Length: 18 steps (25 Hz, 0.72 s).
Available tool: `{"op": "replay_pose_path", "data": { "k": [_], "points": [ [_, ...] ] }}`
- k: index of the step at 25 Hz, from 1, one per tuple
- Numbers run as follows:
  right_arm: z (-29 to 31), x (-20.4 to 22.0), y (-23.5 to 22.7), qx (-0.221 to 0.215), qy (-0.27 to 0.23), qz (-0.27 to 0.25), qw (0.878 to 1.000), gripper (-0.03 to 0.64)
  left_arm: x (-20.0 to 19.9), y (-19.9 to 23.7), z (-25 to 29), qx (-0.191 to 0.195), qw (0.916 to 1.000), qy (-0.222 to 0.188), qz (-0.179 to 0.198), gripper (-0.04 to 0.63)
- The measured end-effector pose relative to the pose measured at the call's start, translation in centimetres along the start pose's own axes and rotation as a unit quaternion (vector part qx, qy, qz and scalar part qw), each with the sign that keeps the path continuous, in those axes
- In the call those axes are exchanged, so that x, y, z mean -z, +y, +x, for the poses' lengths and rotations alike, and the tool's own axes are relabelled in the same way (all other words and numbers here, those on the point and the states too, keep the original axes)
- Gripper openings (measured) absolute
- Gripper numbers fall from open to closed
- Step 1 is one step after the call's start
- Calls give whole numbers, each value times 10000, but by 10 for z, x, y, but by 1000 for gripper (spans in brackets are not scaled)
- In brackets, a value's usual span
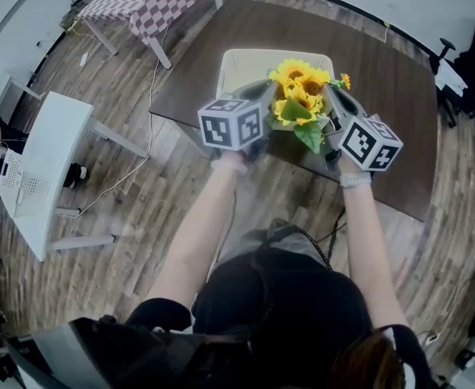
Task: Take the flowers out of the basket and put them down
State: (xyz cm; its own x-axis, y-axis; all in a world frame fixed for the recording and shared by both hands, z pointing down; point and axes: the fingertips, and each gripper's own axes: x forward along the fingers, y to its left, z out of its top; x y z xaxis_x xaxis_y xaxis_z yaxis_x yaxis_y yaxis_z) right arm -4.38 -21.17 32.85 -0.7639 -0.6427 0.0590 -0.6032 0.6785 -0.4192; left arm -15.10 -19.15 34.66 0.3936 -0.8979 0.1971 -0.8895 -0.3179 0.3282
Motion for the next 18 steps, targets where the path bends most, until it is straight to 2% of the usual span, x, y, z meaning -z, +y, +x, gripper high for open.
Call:
{"op": "replay_pose_path", "data": {
  "k": [5,11,18],
  "points": [
    [-32,16,-10,54,-98,-4,9999,8,28,-23,-1,75,10000,8,61,11],
    [-31,9,-5,255,-47,50,9996,8,19,-22,-2,220,9997,116,-1,11],
    [-49,14,-8,430,-74,99,9990,7,30,-35,0,379,9990,223,-21,11]
  ]
}}
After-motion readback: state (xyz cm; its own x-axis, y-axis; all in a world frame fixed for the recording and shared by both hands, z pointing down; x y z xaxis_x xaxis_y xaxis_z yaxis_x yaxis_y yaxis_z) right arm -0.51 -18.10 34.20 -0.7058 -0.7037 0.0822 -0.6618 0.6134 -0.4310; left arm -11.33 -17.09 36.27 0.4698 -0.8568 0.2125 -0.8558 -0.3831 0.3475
